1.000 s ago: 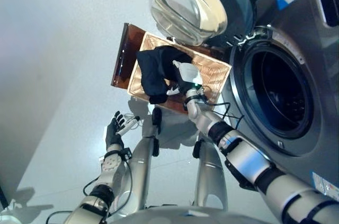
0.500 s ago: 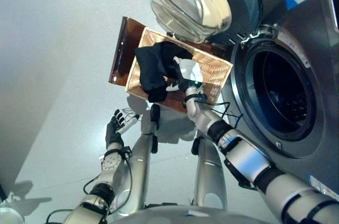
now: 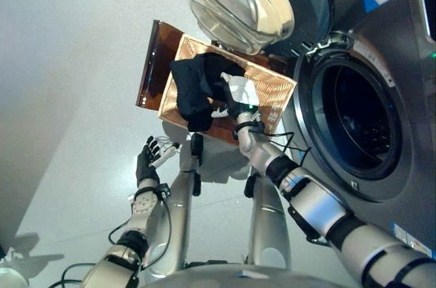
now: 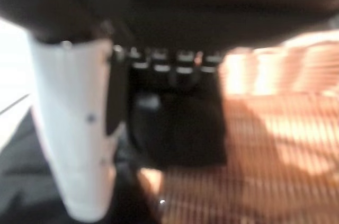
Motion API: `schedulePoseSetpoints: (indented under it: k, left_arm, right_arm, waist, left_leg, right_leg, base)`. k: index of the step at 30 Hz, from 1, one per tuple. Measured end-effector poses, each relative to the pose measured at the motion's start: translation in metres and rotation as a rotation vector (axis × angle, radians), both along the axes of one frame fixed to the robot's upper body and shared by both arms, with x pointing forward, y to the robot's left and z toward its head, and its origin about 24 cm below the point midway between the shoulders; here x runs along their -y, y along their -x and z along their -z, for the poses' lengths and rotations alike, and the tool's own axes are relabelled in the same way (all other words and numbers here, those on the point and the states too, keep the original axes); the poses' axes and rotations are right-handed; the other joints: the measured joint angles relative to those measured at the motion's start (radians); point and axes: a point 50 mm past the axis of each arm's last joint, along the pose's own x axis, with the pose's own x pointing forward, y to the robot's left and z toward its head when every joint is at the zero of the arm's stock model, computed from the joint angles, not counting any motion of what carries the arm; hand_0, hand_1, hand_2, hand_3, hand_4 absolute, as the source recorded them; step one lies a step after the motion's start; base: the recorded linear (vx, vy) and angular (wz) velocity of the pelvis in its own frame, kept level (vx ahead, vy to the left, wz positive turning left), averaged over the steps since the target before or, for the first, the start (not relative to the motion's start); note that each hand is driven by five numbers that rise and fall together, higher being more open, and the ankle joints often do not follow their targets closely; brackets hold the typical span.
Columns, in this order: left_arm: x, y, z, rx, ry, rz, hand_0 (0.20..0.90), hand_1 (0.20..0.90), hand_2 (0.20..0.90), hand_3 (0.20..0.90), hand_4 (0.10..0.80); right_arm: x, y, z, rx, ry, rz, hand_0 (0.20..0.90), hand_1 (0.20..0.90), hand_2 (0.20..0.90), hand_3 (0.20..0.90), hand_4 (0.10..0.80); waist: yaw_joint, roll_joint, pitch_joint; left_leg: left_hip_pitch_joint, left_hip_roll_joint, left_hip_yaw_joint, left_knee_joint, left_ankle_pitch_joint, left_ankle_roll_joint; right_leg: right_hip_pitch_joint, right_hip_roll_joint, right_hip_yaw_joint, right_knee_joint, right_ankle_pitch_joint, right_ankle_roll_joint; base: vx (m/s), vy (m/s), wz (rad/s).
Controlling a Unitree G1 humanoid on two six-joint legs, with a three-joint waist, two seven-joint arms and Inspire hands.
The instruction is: Pick up the clothes and place them into the washing machine
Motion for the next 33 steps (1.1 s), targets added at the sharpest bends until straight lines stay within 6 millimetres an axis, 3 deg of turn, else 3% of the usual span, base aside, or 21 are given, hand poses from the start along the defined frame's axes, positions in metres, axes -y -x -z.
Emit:
schedulePoseSetpoints:
  k: [9, 16, 19, 24, 26, 33]
  left_arm:
    - [-0.003, 0.004, 0.005, -0.031, -0.011, -0.012, 0.9, 0.9, 0.9, 0.9, 0.8]
    - [-0.002, 0.004, 0.005, -0.03, -0.01, -0.013, 0.9, 0.9, 0.9, 0.9, 0.8]
    - [-0.002, 0.004, 0.005, -0.03, -0.01, -0.01, 0.9, 0.9, 0.9, 0.9, 0.8]
    - [0.0, 0.004, 0.005, -0.027, -0.019, 0.013, 0.9, 0.9, 0.9, 0.9, 0.8]
    - [0.001, 0.004, 0.004, -0.023, -0.019, 0.018, 0.9, 0.9, 0.9, 0.9, 0.8]
    - [0.0, 0.003, 0.003, -0.016, -0.019, 0.029, 0.9, 0.9, 0.9, 0.9, 0.8]
  right_arm:
    - [0.002, 0.007, 0.011, -0.026, -0.008, 0.005, 0.9, 0.9, 0.9, 0.9, 0.8]
    - [0.001, 0.006, 0.009, -0.02, -0.012, 0.002, 0.9, 0.9, 0.9, 0.9, 0.8]
    - [0.0, 0.005, 0.006, -0.013, -0.011, 0.001, 0.9, 0.9, 0.9, 0.9, 0.8]
    - [0.002, 0.003, 0.005, -0.01, -0.005, 0.012, 0.9, 0.9, 0.9, 0.9, 0.8]
    - [0.004, -0.002, 0.001, -0.009, 0.015, 0.036, 0.9, 0.9, 0.9, 0.9, 0.8]
    - [0.002, -0.016, -0.025, 0.066, 0.03, 0.045, 0.9, 0.9, 0.9, 0.9, 0.8]
  waist:
    - [0.0, -0.001, -0.002]
    - [-0.001, -0.002, -0.003]
    - [-0.002, -0.002, -0.003]
    - [-0.001, -0.002, -0.003]
    - [0.008, -0.002, -0.003]
    - [0.008, -0.001, -0.003]
  left_leg:
    - [0.02, 0.0, -0.001, 0.013, -0.001, -0.001]
    - [0.022, -0.002, 0.005, 0.017, 0.0, -0.002]
    - [0.021, 0.002, 0.016, 0.004, 0.01, 0.012]
    - [0.01, -0.007, 0.013, 0.004, 0.01, 0.014]
    - [-0.008, -0.007, 0.014, 0.012, 0.007, 0.012]
    - [-0.051, 0.001, 0.013, 0.034, 0.001, 0.003]
  right_leg:
    - [0.018, -0.001, 0.002, 0.019, -0.001, -0.002]
    - [0.018, -0.006, 0.002, 0.018, -0.014, 0.005]
    - [0.017, -0.009, 0.0, 0.002, -0.039, 0.019]
    - [0.013, -0.016, -0.001, 0.004, -0.028, 0.01]
    - [0.004, -0.012, -0.001, 0.004, 0.003, 0.005]
    - [-0.031, -0.003, 0.0, 0.004, 0.003, 0.006]
  base:
    - [0.009, -0.008, -0.01]
    - [0.0, -0.002, 0.01]
    - [0.0, 0.0, 0.0]
    - [-0.013, 0.011, 0.03]
    - [-0.036, 0.024, 0.04]
    - [-0.022, 0.012, 0.04]
